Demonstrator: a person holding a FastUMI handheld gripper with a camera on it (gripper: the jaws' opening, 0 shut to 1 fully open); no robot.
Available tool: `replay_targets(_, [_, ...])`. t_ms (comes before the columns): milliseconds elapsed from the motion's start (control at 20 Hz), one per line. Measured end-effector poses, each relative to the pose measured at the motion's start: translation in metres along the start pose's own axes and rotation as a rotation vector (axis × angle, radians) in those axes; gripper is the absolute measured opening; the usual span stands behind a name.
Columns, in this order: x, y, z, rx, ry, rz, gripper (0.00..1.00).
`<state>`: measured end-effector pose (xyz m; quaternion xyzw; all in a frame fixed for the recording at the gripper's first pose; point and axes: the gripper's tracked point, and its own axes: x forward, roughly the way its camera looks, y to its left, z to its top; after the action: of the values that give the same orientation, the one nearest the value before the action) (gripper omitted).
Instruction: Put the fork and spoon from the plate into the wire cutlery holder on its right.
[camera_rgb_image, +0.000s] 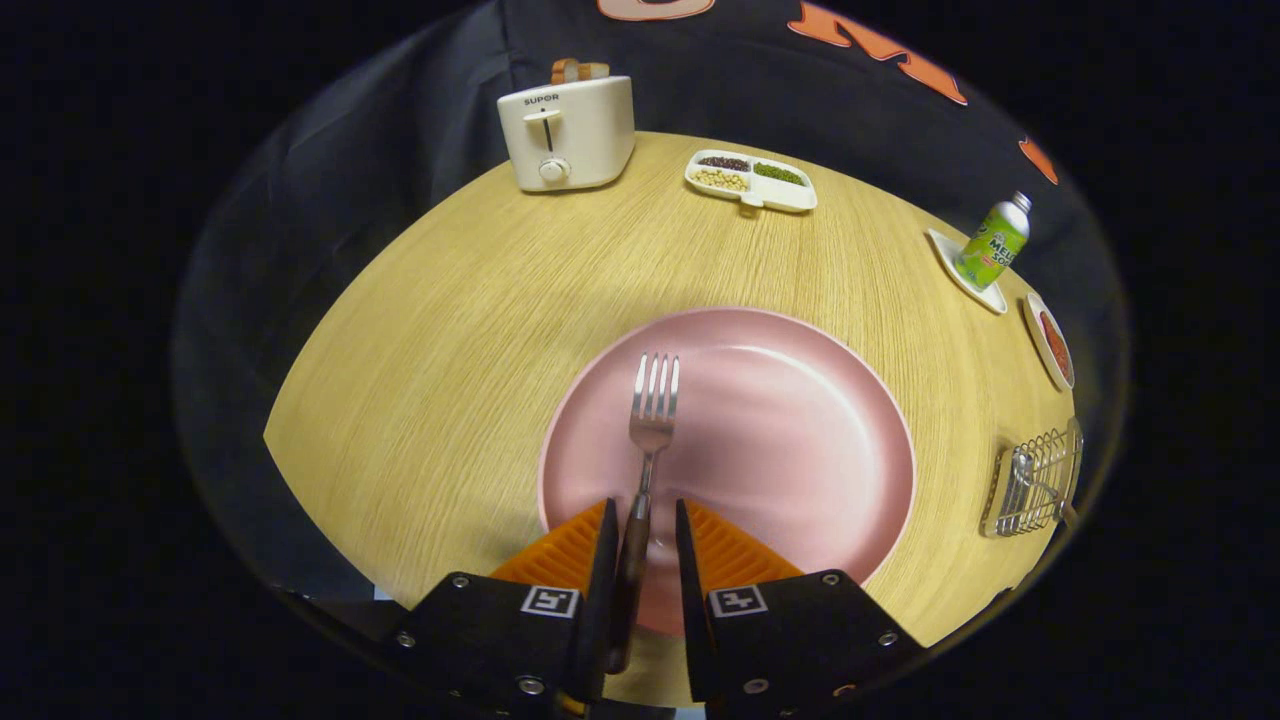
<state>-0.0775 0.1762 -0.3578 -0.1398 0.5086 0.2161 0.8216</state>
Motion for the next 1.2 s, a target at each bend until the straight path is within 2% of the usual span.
replay_targets(100, [0.001, -0.003, -0.004, -0.003, 0.029, -0.013, 0.23])
replay_targets(150, [0.001, -0.004, -0.002, 0.011, 0.034, -0.02, 0.13])
replay_targets(250, [0.002, -0.006, -0.005, 0.039, 0.052, -0.02, 0.1])
replay_targets(400, [-0.003, -0.018, 0.001, 0.073, 0.023, -0.036, 0.07])
replay_targets(650, [-0.024, -0.046, 0.019, 0.202, -0.087, -0.03, 0.06])
replay_targets(950, [-0.048, -0.082, 0.021, 0.25, -0.159, -0.049, 0.05])
replay_targets(1050, [-0.064, -0.1, 0.029, 0.262, -0.209, -0.068, 0.05])
replay_targets(1200, [-0.092, -0.138, 0.039, 0.247, -0.285, -0.142, 0.05])
